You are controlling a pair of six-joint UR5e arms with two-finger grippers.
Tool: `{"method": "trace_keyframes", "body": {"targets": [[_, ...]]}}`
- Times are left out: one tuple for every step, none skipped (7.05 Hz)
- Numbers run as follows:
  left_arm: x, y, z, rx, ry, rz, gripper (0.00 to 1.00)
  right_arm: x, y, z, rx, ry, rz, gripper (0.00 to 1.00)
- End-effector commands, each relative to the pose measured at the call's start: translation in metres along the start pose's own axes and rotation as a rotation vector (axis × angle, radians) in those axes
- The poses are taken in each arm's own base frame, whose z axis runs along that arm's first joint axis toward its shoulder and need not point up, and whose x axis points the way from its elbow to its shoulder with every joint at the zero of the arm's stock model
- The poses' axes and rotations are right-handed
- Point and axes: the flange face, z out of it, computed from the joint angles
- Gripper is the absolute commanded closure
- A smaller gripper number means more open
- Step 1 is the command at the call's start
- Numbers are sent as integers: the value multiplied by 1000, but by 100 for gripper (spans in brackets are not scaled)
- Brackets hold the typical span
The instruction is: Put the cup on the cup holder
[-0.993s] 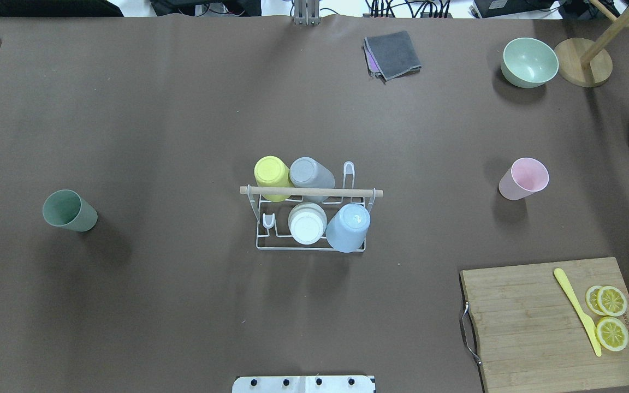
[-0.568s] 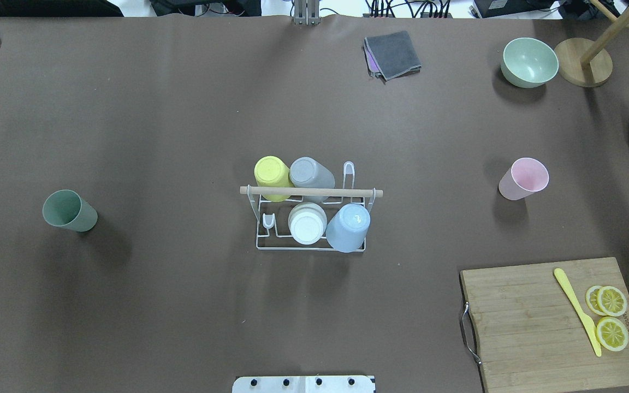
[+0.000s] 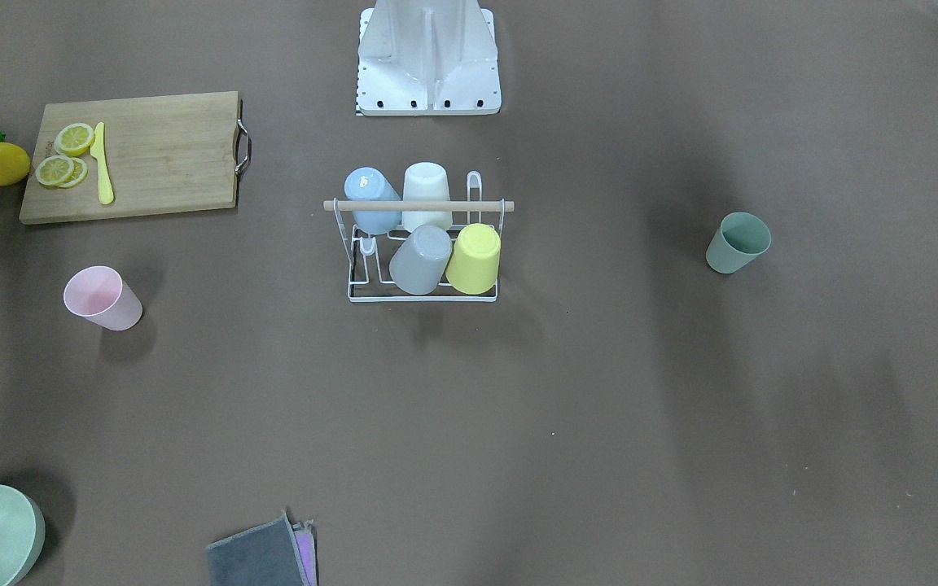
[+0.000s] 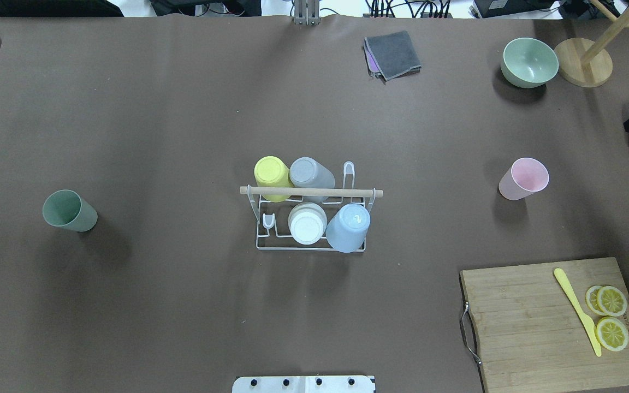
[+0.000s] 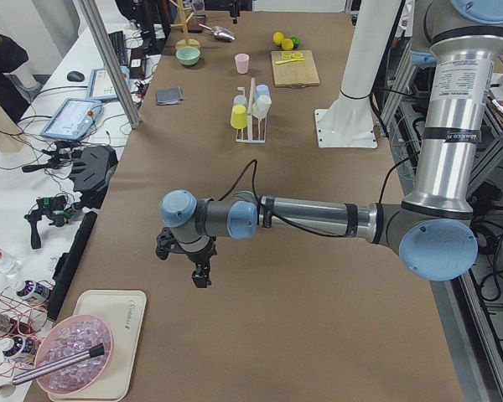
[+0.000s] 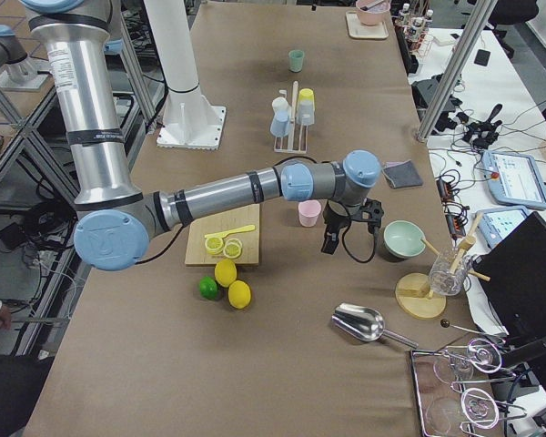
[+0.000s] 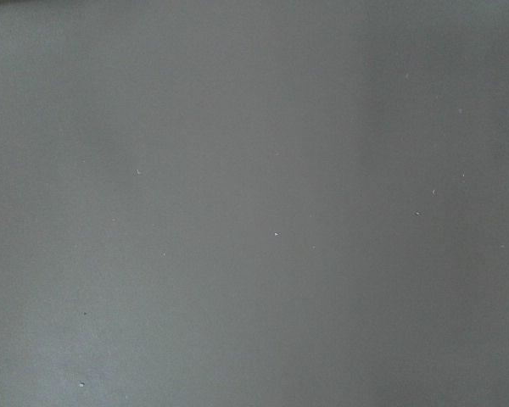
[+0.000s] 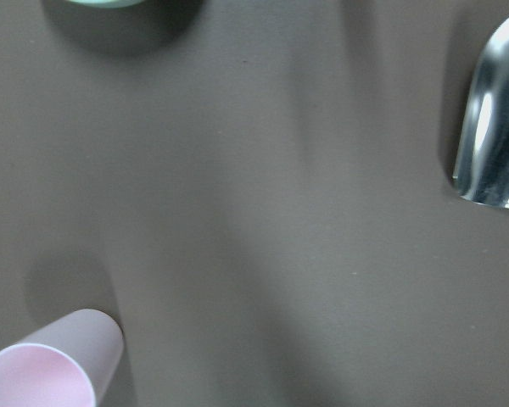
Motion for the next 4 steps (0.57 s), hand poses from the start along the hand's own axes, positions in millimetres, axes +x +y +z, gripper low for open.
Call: {"method": "trace_keyframes", "body": {"targets": [[0, -9, -30, 57, 2, -8, 3, -72, -31, 34, -50, 29, -45, 0], [6, -5, -55, 106, 5, 5, 3, -94, -57, 43, -72, 34, -48, 0], [13, -3, -68, 132, 6, -1, 3, -108, -84, 51, -98, 37, -36, 0], [19, -2, -74, 146, 10, -20, 3, -121, -95, 61, -120, 43, -35, 0]]}}
